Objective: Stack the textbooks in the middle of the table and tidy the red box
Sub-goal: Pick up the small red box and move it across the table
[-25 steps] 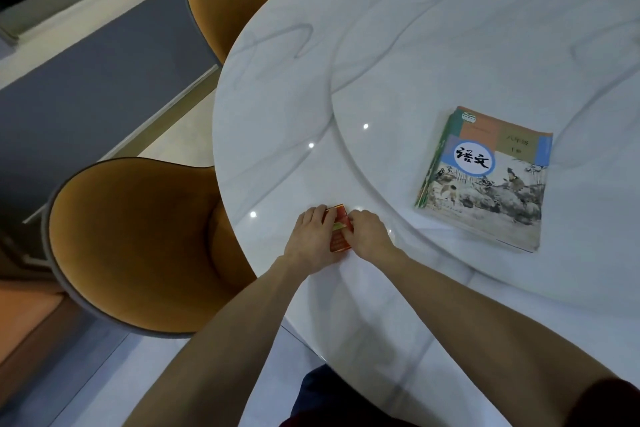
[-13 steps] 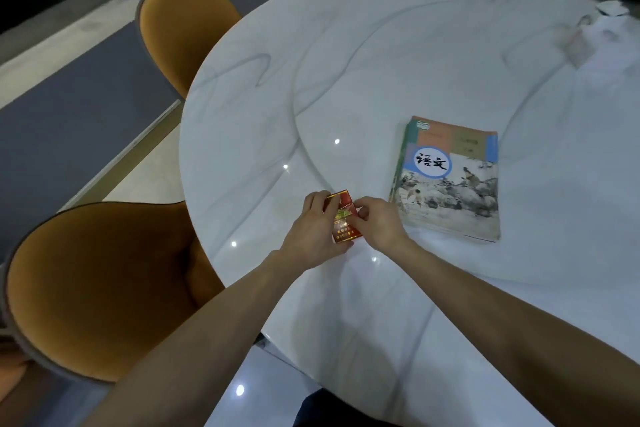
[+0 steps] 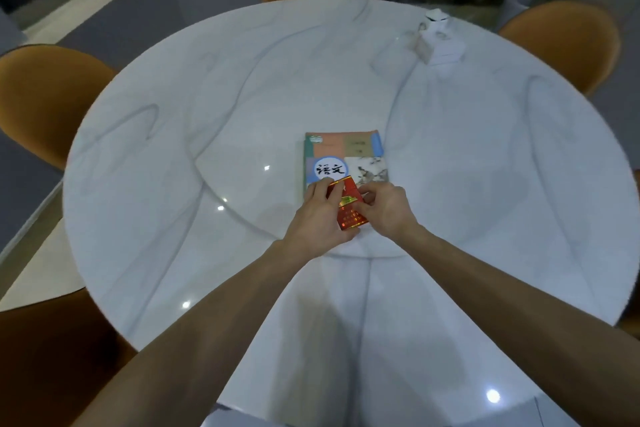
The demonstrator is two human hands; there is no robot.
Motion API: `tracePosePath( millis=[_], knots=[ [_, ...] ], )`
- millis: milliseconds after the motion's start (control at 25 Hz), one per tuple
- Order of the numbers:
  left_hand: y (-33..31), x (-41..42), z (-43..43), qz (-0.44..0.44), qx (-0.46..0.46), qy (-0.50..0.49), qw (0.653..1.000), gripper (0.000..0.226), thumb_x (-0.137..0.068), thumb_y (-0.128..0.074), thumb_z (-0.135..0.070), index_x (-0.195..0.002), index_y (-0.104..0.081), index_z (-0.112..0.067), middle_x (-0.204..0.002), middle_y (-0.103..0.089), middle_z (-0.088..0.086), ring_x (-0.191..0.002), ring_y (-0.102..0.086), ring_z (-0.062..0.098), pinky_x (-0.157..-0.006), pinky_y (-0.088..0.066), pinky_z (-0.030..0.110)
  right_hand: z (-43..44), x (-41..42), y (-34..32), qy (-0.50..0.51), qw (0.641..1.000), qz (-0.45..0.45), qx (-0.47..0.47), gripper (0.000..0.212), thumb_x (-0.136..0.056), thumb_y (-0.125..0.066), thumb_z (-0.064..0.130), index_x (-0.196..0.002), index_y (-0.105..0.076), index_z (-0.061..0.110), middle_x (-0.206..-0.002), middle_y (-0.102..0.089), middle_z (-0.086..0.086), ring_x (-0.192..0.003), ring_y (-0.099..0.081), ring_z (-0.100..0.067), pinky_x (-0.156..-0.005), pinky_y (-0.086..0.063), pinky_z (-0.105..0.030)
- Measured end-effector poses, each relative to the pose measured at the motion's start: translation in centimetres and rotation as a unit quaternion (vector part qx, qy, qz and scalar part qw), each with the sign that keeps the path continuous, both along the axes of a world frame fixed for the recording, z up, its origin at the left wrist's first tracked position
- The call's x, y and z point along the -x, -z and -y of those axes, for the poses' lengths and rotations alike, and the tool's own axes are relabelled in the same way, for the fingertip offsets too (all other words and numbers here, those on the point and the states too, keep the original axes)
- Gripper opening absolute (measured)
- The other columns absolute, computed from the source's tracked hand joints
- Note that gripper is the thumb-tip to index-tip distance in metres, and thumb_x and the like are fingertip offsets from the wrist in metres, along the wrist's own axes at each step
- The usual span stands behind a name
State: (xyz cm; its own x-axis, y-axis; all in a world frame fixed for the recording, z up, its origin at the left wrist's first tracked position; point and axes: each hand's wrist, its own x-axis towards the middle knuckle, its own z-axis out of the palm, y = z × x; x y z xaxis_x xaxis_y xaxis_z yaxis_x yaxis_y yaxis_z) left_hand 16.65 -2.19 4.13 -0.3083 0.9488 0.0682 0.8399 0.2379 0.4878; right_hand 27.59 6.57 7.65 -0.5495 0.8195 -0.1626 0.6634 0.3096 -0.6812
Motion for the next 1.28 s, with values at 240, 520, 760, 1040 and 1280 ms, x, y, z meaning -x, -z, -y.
tracePosePath(
  millis=[240, 520, 760, 1040, 1280],
  knots=[
    [-0.8, -5.8, -5.8, 0.007, -0.006, 0.065, 0.998, 0.088, -0.071, -0.072, -0.047, -0.142, -0.032, -0.013, -0.141, -0.032, 0.007, -0.133, -0.027, 0.023, -0.107, -0.039, 0.039, -4.3, -6.7, -0.9, 0.069, 0.997, 0.021, -0.011, 0.028, -0.087, -0.062, 0.016, -0.113, -0.066, 0.008, -0.101, -0.073, -0.013, -0.092, -0.068, -0.026, -0.080, -0.052, -0.029],
    [-0.8, -13.1, -11.9, -0.006, 0.001, 0.123, 0.992, 0.083, -0.072, -0.071, -0.048, -0.137, -0.036, -0.011, -0.140, -0.033, 0.009, -0.131, -0.029, 0.024, -0.102, -0.042, 0.037, -9.2, -14.7, -0.6, 0.140, 0.990, 0.012, 0.005, 0.025, -0.086, -0.058, 0.012, -0.108, -0.067, 0.007, -0.100, -0.072, -0.014, -0.088, -0.068, -0.028, -0.073, -0.052, -0.029],
    [0.1, -20.1, -18.1, -0.009, 0.026, 0.163, 0.986, 0.079, -0.073, -0.070, -0.046, -0.136, -0.037, -0.011, -0.138, -0.033, 0.007, -0.130, -0.031, 0.023, -0.094, -0.049, 0.038, -14.4, -22.1, 1.0, 0.188, 0.982, 0.012, 0.027, 0.025, -0.084, -0.058, 0.009, -0.107, -0.067, 0.007, -0.101, -0.073, -0.014, -0.089, -0.068, -0.028, -0.070, -0.050, -0.028],
    [2.6, -27.1, -25.8, -0.038, 0.063, 0.203, 0.976, 0.079, -0.073, -0.069, -0.045, -0.136, -0.037, -0.010, -0.138, -0.034, 0.007, -0.133, -0.027, 0.021, -0.095, -0.049, 0.037, -20.8, -28.9, 4.4, 0.239, 0.970, 0.010, 0.046, 0.027, -0.087, -0.054, 0.008, -0.111, -0.066, 0.006, -0.105, -0.071, -0.016, -0.094, -0.067, -0.030, -0.079, -0.055, -0.034],
    [5.6, -30.7, -31.1, -0.046, 0.086, 0.220, 0.970, 0.078, -0.074, -0.069, -0.038, -0.138, -0.035, -0.009, -0.139, -0.035, 0.009, -0.134, -0.029, 0.024, -0.096, -0.047, 0.036, -25.6, -32.0, 7.8, 0.266, 0.961, 0.018, 0.069, 0.027, -0.087, -0.054, 0.007, -0.112, -0.065, 0.005, -0.104, -0.070, -0.017, -0.092, -0.066, -0.030, -0.072, -0.049, -0.028]
  ],
)
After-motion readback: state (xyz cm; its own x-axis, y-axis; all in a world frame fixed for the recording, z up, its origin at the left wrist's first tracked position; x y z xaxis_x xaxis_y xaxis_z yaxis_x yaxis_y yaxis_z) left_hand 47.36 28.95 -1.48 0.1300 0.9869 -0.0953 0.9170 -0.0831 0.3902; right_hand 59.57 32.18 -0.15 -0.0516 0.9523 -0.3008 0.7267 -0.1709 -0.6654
